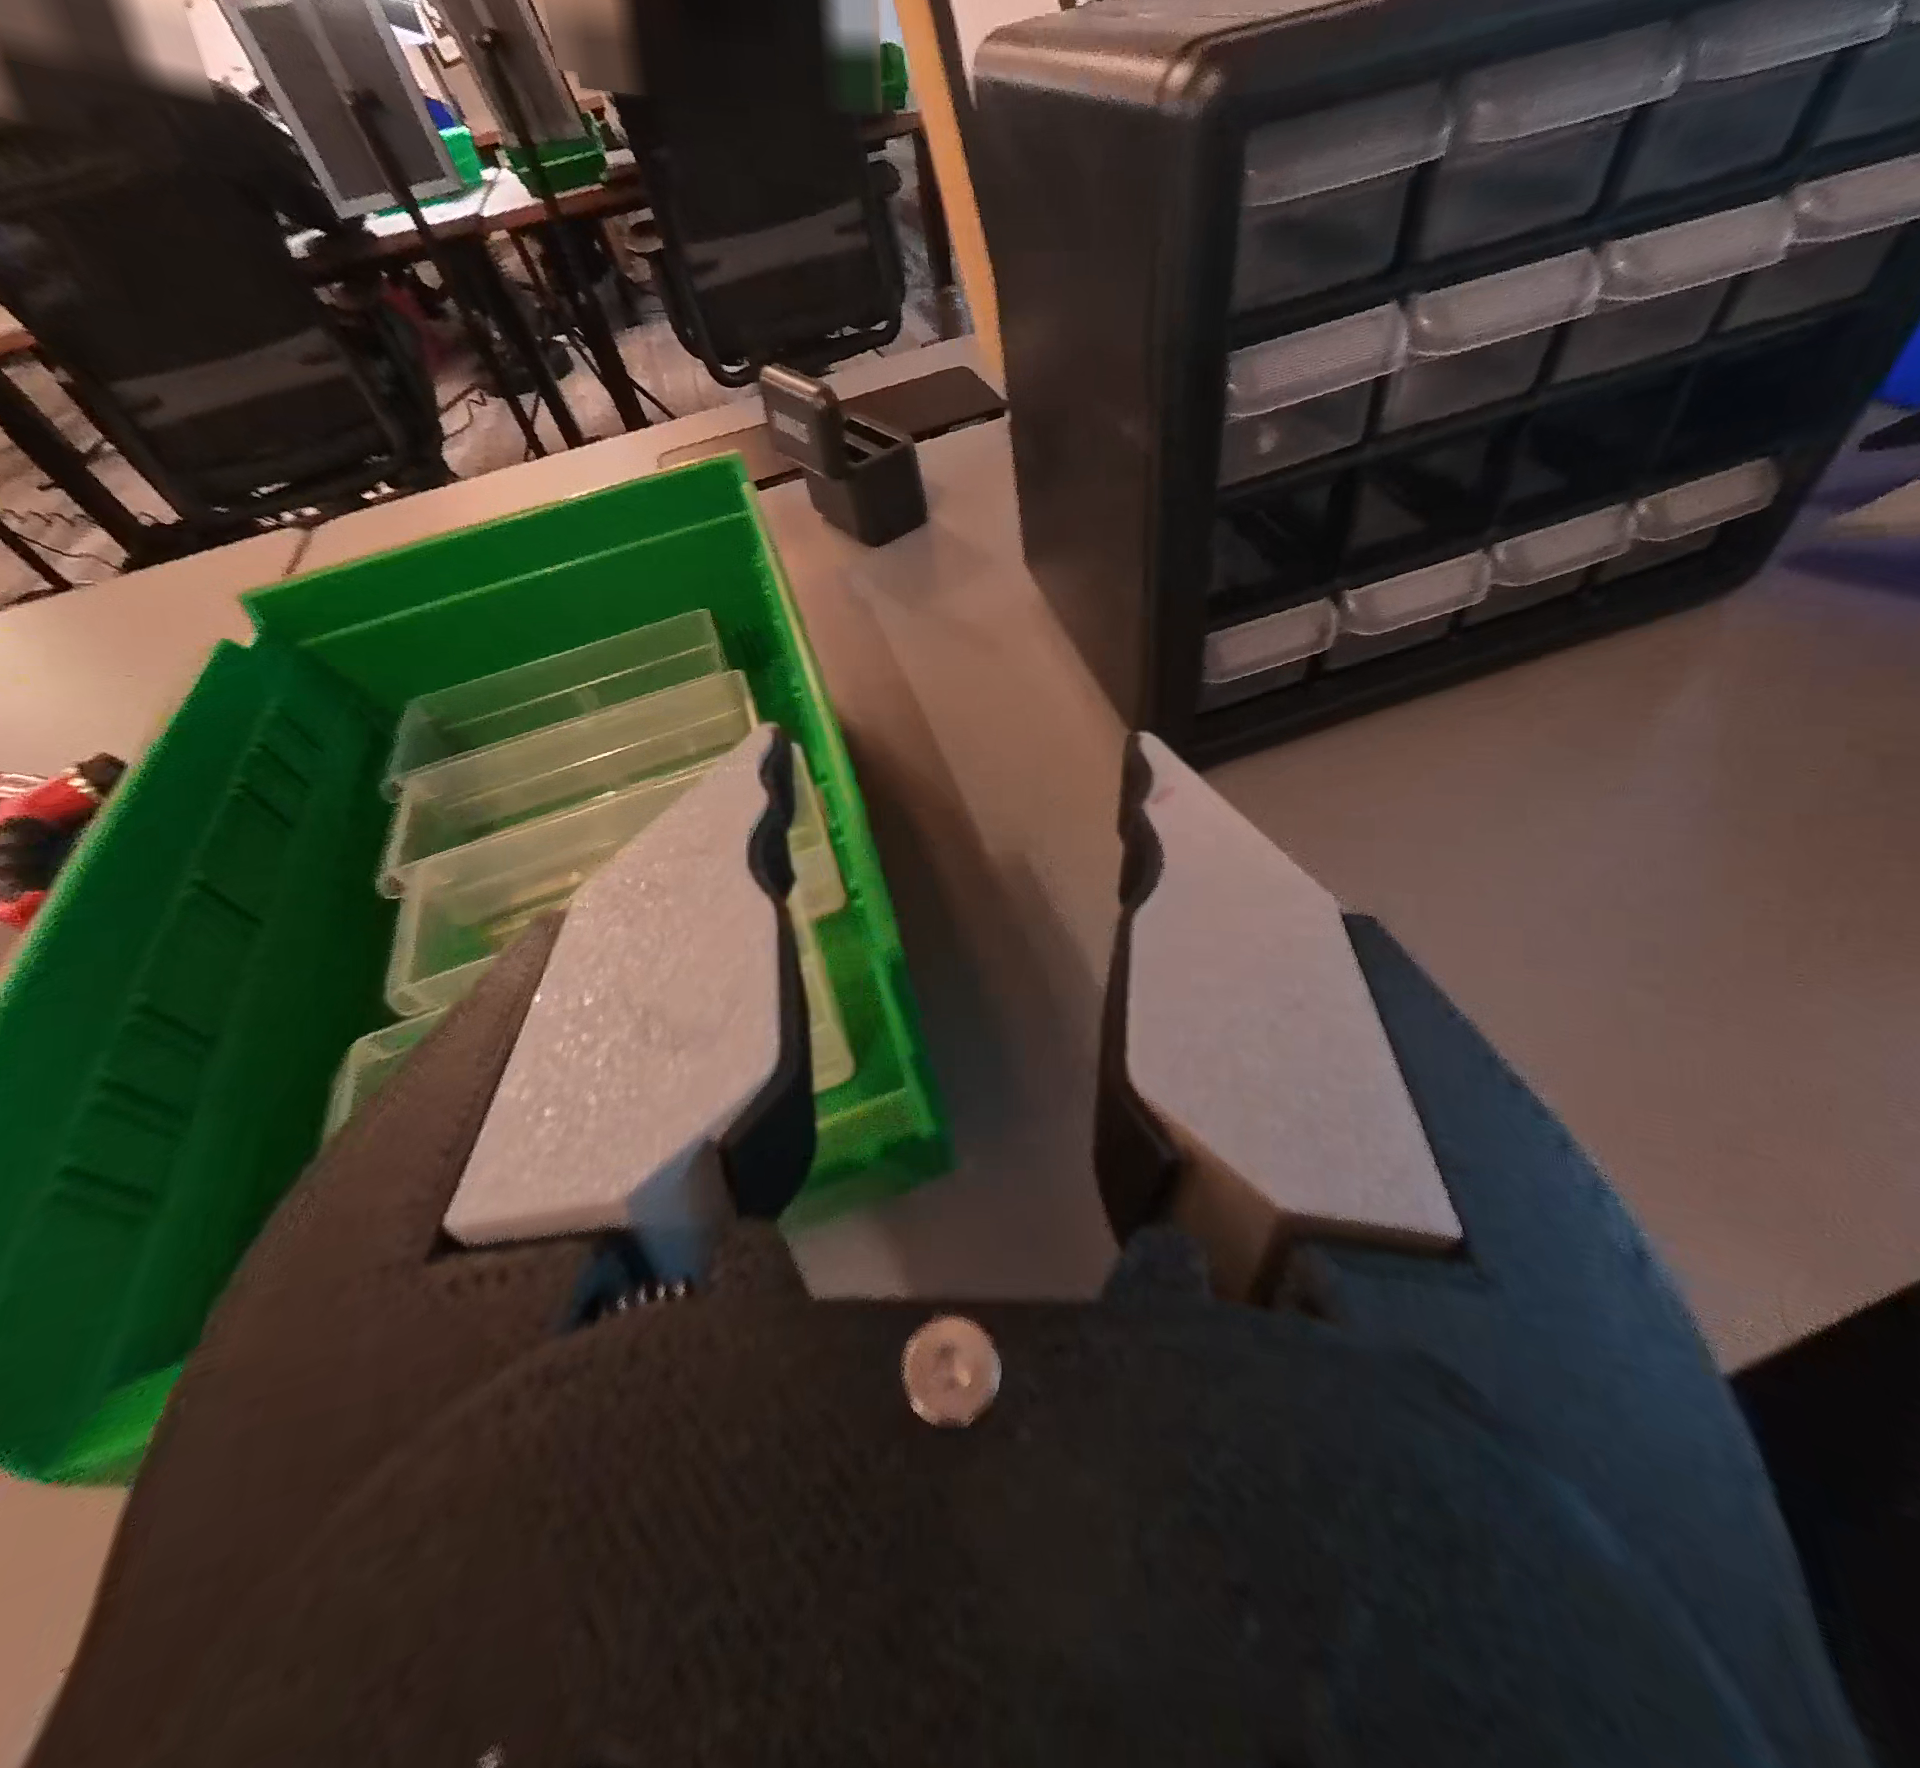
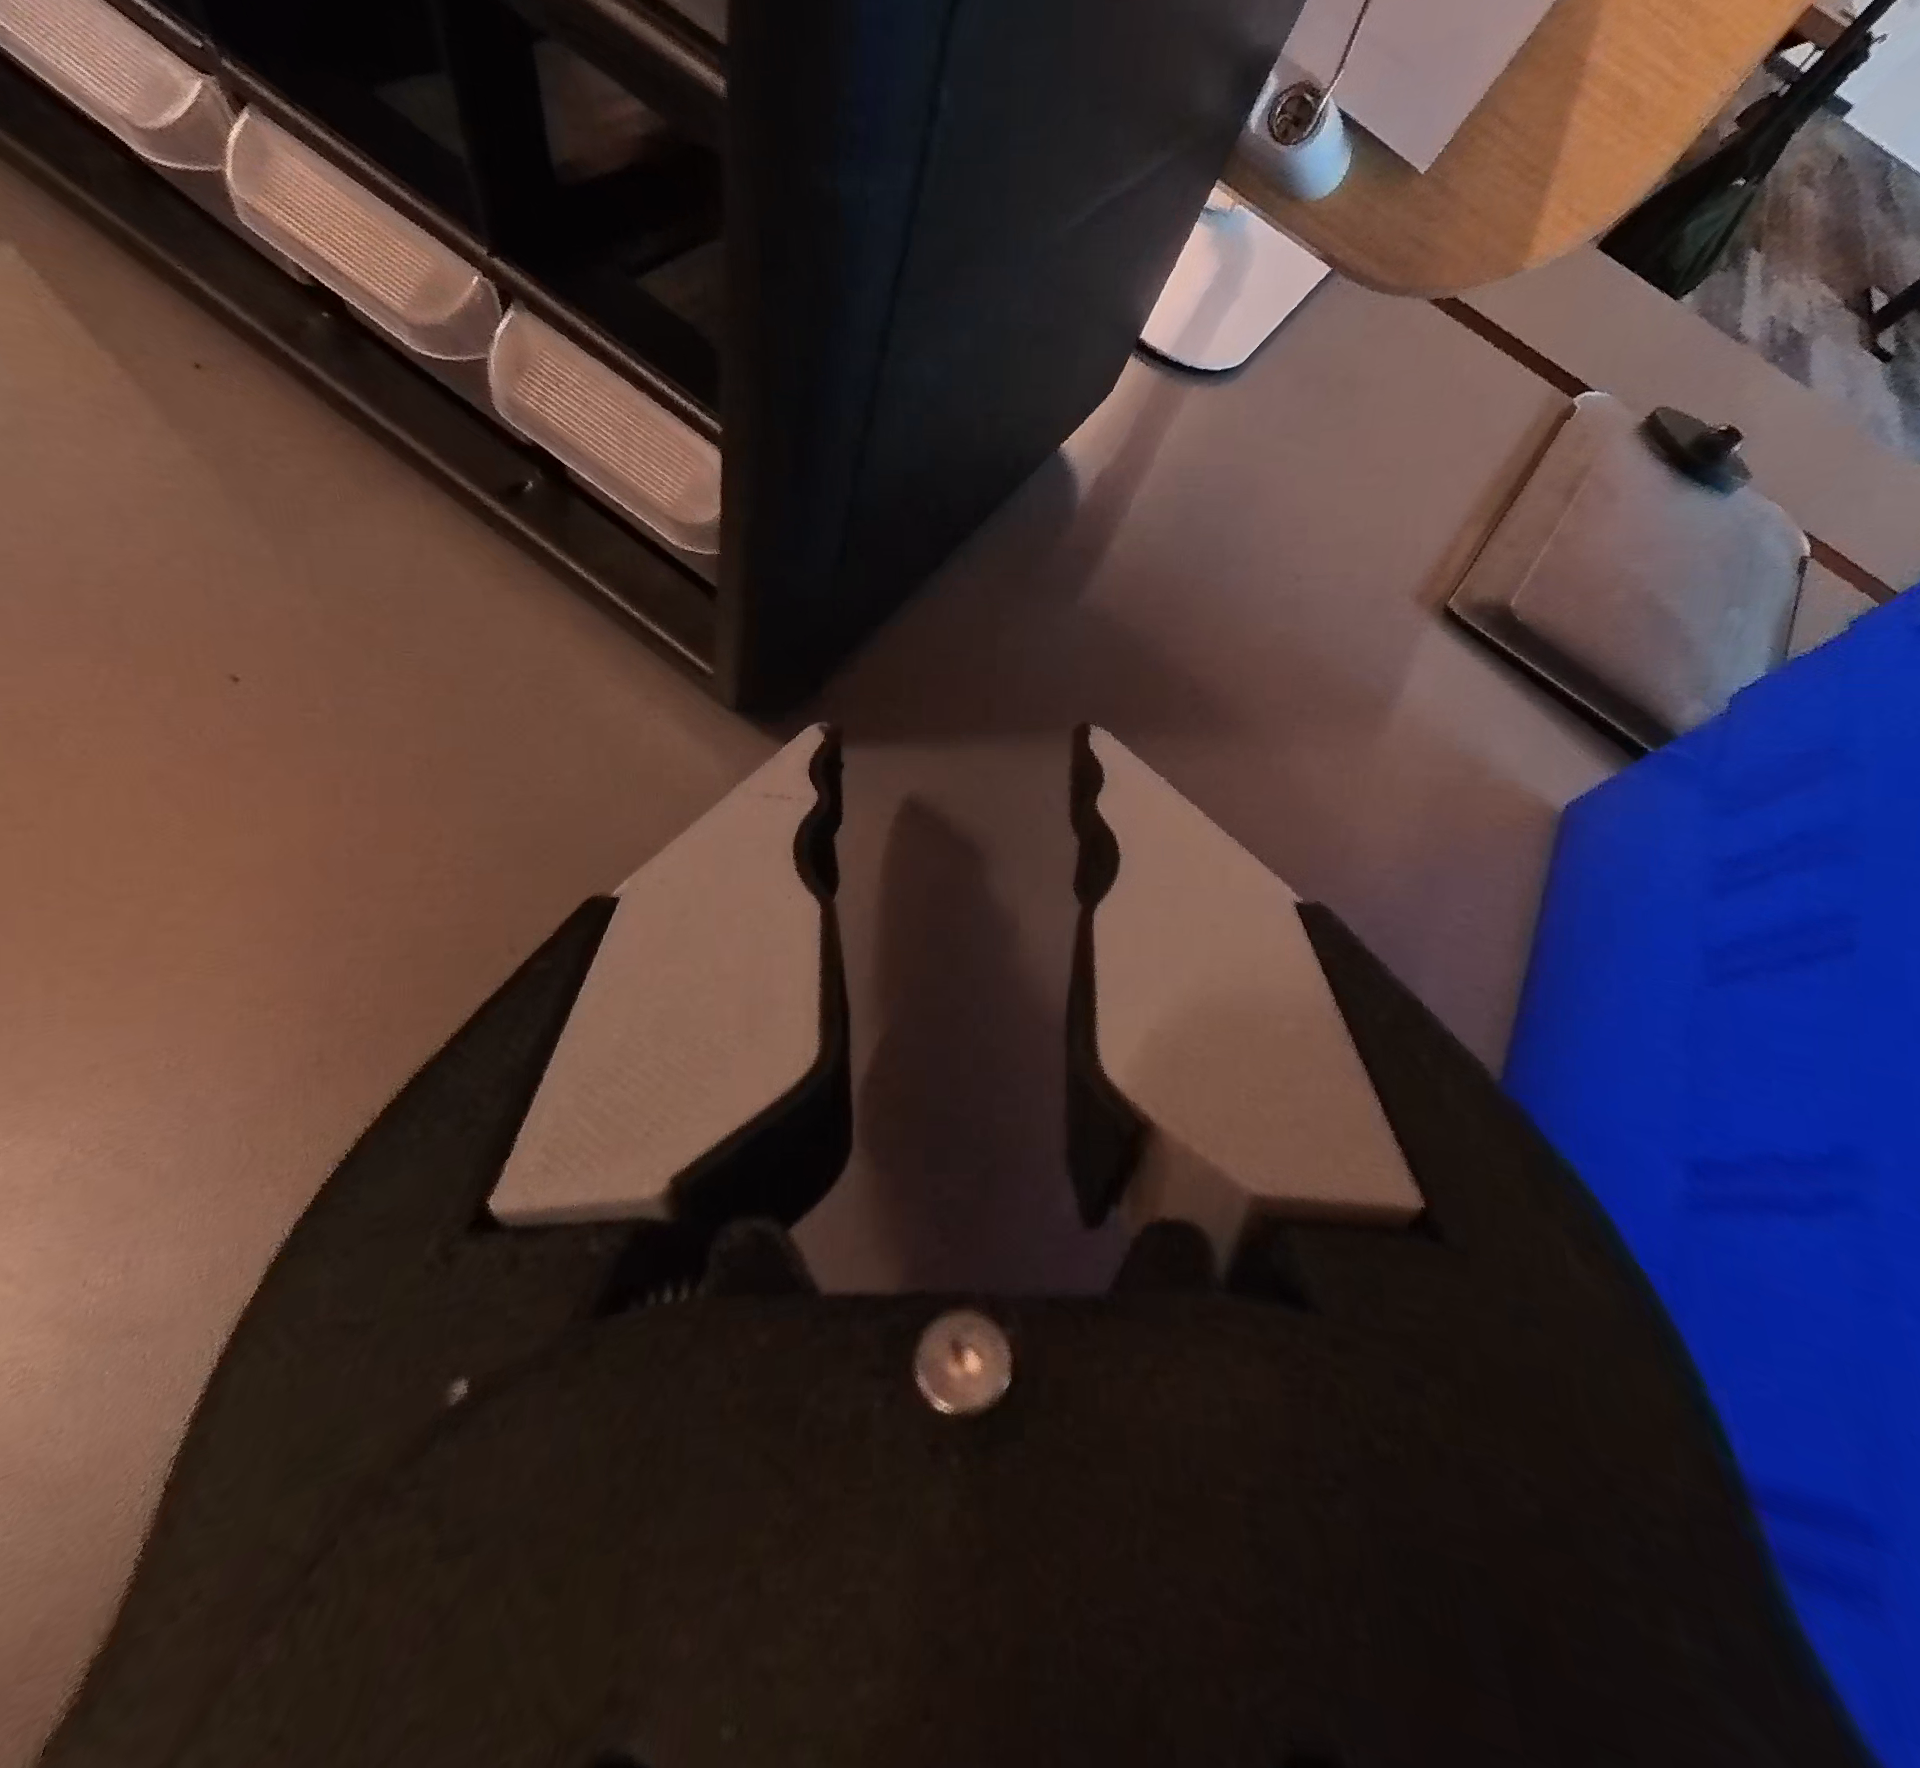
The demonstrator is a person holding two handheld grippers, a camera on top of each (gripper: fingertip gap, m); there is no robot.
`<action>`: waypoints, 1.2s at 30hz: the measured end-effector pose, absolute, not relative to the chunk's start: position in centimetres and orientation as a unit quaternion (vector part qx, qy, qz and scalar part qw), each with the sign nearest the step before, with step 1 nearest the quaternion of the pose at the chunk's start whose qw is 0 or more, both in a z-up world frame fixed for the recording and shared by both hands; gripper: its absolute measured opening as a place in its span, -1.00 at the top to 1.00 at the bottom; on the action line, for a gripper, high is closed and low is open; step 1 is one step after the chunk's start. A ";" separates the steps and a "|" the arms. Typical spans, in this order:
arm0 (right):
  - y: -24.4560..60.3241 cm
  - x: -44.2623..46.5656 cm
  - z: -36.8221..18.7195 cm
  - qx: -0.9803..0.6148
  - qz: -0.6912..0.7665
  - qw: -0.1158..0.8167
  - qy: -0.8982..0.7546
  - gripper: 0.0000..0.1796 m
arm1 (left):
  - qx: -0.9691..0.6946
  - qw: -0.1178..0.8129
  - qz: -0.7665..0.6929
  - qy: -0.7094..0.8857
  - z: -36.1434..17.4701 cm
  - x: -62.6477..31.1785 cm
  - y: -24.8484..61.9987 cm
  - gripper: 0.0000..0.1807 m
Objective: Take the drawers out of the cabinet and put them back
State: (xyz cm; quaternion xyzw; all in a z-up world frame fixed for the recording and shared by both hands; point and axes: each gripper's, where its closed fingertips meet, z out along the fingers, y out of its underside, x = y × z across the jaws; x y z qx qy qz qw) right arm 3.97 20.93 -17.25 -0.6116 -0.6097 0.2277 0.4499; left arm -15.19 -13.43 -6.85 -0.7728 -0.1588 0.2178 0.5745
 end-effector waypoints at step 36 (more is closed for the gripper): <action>24.6 6.2 -16.7 -0.688 0.243 0.454 -0.511 0.08 | -0.738 0.522 0.393 -0.168 -5.7 -16.6 -14.3 0.70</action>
